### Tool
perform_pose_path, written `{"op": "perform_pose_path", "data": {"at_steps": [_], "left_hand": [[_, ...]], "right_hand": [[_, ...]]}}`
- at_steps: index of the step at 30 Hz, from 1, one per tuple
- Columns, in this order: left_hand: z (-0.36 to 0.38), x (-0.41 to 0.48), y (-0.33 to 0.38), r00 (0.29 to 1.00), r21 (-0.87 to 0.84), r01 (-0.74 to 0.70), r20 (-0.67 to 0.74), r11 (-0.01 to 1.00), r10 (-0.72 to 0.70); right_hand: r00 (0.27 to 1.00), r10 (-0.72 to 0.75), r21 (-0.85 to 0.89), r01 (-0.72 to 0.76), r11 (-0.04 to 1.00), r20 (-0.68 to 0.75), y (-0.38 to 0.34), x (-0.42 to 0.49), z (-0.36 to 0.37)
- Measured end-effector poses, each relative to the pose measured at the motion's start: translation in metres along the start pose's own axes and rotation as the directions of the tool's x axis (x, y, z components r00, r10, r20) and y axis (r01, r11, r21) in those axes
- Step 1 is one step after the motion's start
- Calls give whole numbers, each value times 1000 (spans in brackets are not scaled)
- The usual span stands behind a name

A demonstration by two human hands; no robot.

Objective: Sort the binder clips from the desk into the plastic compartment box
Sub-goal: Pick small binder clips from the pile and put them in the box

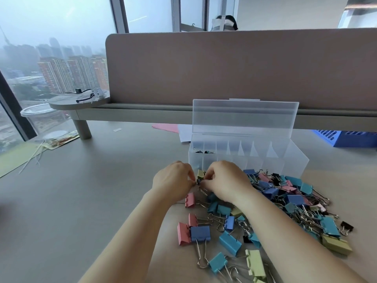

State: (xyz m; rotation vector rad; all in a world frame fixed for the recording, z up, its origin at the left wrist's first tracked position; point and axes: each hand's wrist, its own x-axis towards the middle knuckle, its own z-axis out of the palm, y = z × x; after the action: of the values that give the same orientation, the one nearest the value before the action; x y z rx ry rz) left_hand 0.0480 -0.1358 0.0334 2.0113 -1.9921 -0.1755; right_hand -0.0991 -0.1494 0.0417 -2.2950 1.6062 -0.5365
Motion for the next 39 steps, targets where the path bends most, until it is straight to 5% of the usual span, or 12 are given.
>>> {"op": "perform_pose_path", "data": {"at_steps": [5,8,10,15,18,21,23,26,29,30,32,39], "left_hand": [[-4,-1,6,998,26,-48,-41,998,49],[-2,-3,10,999,23,-39,-27,999,39],[1,-4,12,1000,15,-19,-16,1000,20],[3,-6,14,1000,-10,-12,-14,1000,12],[0,-7,14,999,20,-31,-29,999,32],[-5,-5,15,996,16,-65,-60,998,66],[-7,-3,16,996,-153,-57,-75,987,46],[-12,-1,18,999,-560,23,-9,828,-34],[-18,-3,20,972,-936,235,223,262,-75],[-19,-3,20,955,-953,295,294,64,-36],[-18,-2,18,927,-914,372,374,-163,18],[-14,3,17,903,-822,377,429,-427,-28]], "right_hand": [[993,91,563,-114,819,69,10,-1,-36],[948,152,885,-315,342,278,22,1,-44],[911,131,912,-403,72,392,29,4,-43],[860,89,846,-468,-255,502,33,5,-43],[884,159,898,-433,-81,440,33,4,-45],[965,208,743,-257,618,160,30,4,-42],[995,99,405,-80,911,-26,30,4,-36],[997,51,180,-41,983,-53,31,2,-31],[996,60,0,-60,998,-73,32,2,-24],[995,53,-50,-57,997,-83,32,2,-22],[997,33,-103,-40,994,-72,32,2,-20],[997,3,-82,-10,997,-80,34,2,-21]]}}
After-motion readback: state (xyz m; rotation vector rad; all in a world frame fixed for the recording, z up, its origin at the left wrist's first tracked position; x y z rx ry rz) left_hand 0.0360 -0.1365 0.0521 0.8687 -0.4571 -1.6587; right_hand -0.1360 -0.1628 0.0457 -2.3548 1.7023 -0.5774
